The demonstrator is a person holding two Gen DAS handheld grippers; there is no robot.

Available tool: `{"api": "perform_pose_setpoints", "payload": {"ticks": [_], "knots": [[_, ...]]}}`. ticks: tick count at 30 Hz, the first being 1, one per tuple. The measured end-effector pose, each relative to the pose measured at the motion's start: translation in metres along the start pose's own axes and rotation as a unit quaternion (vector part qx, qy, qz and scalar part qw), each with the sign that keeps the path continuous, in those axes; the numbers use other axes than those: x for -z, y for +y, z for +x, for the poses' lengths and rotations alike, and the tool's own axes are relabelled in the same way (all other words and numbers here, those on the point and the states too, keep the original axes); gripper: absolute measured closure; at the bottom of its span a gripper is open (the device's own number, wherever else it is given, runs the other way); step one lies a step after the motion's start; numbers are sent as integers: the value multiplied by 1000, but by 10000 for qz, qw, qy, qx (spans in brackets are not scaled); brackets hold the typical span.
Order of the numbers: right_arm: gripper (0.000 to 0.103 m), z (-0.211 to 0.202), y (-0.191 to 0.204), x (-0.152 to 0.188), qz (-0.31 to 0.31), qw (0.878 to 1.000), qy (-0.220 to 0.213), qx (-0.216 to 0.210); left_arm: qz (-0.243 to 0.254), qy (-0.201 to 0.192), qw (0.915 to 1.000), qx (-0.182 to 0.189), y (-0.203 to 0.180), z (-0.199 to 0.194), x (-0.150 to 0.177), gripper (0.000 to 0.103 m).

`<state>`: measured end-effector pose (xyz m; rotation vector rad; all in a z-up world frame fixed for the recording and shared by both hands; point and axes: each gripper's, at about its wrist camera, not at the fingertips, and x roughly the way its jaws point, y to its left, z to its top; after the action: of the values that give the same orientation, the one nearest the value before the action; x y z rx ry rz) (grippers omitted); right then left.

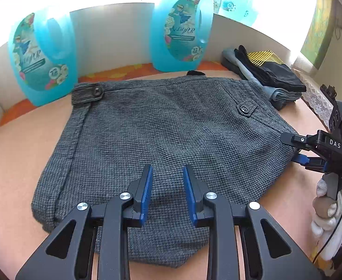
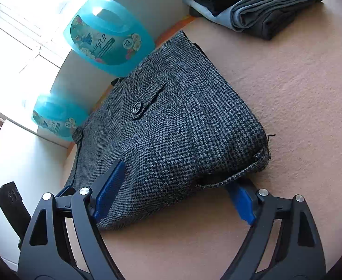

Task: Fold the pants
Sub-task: 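Close both grippers on the folded edge of the shorts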

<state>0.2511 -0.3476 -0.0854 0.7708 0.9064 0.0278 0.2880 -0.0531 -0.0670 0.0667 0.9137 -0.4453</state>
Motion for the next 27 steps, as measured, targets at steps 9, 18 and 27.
{"api": "perform_pose_setpoints", "payload": {"ticks": [9, 18, 27], "knots": [[53, 4, 1, -2, 233, 9992, -257, 204, 173, 269, 9995, 18, -17, 47, -3, 78], [65, -2, 10, -4, -20, 9993, -341, 143, 358, -123, 9991, 202, -38, 38, -17, 78], [75, -14, 45, -4, -691, 9954, -642, 192, -43, 247, 9980, 587, -27, 52, -15, 78]]}}
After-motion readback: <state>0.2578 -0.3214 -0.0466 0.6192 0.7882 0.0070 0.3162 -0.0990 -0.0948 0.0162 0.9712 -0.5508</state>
